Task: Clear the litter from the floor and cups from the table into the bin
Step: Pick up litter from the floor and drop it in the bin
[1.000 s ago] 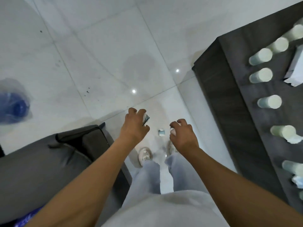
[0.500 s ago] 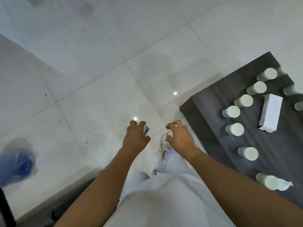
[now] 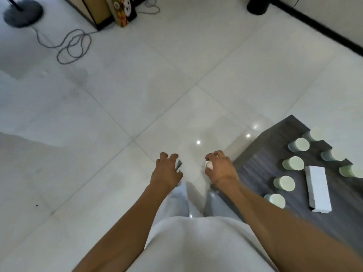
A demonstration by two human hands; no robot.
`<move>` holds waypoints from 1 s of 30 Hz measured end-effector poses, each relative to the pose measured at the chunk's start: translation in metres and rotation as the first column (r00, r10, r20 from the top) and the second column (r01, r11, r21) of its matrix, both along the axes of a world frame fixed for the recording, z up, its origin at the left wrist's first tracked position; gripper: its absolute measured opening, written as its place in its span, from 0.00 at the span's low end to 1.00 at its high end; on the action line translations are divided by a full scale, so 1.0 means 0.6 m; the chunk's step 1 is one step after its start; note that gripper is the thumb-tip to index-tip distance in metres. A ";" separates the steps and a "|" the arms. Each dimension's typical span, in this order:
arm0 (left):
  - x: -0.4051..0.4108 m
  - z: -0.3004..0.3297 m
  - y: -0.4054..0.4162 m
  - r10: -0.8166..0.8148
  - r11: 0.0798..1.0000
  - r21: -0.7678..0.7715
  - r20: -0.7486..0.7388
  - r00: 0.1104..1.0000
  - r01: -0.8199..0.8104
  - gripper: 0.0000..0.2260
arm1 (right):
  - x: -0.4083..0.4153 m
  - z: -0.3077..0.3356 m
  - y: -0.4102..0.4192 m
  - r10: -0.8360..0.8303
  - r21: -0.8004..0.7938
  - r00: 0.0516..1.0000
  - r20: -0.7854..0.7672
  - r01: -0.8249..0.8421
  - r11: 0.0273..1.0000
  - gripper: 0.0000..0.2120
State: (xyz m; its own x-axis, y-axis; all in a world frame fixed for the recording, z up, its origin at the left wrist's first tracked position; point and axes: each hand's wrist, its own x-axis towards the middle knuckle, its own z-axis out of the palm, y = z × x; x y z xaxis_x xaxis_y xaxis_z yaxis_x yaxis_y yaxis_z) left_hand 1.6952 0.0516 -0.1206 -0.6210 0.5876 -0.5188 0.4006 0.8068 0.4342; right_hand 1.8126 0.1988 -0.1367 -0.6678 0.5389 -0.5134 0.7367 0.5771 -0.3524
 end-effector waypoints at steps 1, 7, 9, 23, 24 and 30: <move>-0.038 0.005 0.023 -0.038 0.999 0.010 -0.010 0.999 0.038 0.24 | -0.030 0.005 0.020 -0.042 0.008 0.999 0.001 0.042 0.999 0.17; -0.220 0.042 0.149 -0.201 0.979 0.020 -0.079 0.976 0.203 0.22 | -0.162 0.048 0.119 -0.190 0.018 0.980 -0.055 0.191 0.981 0.17; -0.260 0.048 0.197 -0.258 0.965 0.023 -0.073 0.963 0.260 0.22 | -0.186 0.052 0.155 -0.239 0.021 0.969 -0.055 0.241 0.970 0.17; -0.471 0.043 0.677 -0.435 0.900 -0.017 -0.065 0.898 0.435 0.23 | -0.362 0.037 0.580 -0.432 -0.020 0.898 -0.081 0.432 0.902 0.17; -0.489 0.048 0.719 -0.431 0.902 -0.012 -0.068 0.900 0.431 0.23 | -0.381 0.041 0.620 -0.438 -0.016 0.894 -0.092 0.438 0.899 0.17; -0.573 0.070 0.924 -0.428 0.901 0.046 -0.062 0.902 0.430 0.23 | -0.462 0.065 0.817 -0.466 0.004 0.877 -0.117 0.469 0.883 0.16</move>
State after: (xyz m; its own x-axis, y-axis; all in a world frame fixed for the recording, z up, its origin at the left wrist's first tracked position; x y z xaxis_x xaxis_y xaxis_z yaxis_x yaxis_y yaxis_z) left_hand 1.3511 0.6059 -0.0788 -0.3260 0.8306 -0.4515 0.7245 0.5263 0.4451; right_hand 1.5352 0.6888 -0.0977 -0.3847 0.8168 -0.4300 0.8815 0.1869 -0.4337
